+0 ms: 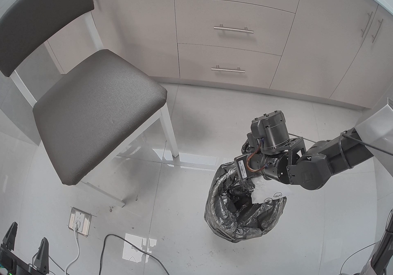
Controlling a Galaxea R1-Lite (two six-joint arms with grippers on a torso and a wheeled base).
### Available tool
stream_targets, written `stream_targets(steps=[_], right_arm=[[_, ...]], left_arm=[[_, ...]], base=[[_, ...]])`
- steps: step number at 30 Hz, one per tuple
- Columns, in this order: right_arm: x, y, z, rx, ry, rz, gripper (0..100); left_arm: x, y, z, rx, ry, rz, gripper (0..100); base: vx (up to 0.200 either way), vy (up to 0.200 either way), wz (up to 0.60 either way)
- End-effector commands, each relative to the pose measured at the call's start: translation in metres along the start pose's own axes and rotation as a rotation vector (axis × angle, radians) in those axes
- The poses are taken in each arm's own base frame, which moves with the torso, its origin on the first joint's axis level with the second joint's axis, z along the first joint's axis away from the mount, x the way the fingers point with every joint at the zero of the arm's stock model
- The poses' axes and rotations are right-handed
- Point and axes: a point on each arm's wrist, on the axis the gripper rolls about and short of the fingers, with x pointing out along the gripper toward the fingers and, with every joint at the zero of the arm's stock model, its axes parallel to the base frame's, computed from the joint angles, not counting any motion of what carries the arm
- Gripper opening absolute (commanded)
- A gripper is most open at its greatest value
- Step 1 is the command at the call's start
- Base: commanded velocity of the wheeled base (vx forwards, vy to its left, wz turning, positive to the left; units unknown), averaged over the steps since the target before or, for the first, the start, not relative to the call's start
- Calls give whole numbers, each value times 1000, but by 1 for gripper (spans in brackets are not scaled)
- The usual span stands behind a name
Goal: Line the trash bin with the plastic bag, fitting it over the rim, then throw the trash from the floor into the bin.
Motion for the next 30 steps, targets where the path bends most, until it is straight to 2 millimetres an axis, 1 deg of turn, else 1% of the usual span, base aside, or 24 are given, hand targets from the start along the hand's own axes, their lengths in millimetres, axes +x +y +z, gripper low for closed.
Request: stream_targets(steps=[1, 6, 15, 20, 24, 30], right_arm=[[9, 3, -8, -11, 28, -3, 0], [16, 6, -14, -23, 48, -3, 0], [21, 7, -19, -36, 65, -5, 0], [24, 12, -25, -54, 82, 2, 0], [31, 19, -33, -84, 102, -6, 0], [43, 22, -38, -87, 70, -12, 0]], left_arm=[[0, 0, -5, 1, 1, 1, 100], [0, 0, -5, 1, 1, 1, 100], [0, 0, -5, 1, 1, 1, 100], [0, 0, -5, 1, 1, 1, 100], [0, 0, -5, 1, 1, 1, 100], [0, 0, -5, 1, 1, 1, 100]], base=[[0, 0, 0], [0, 0, 0], [0, 0, 0], [0, 0, 0], [0, 0, 0], [0, 0, 0]])
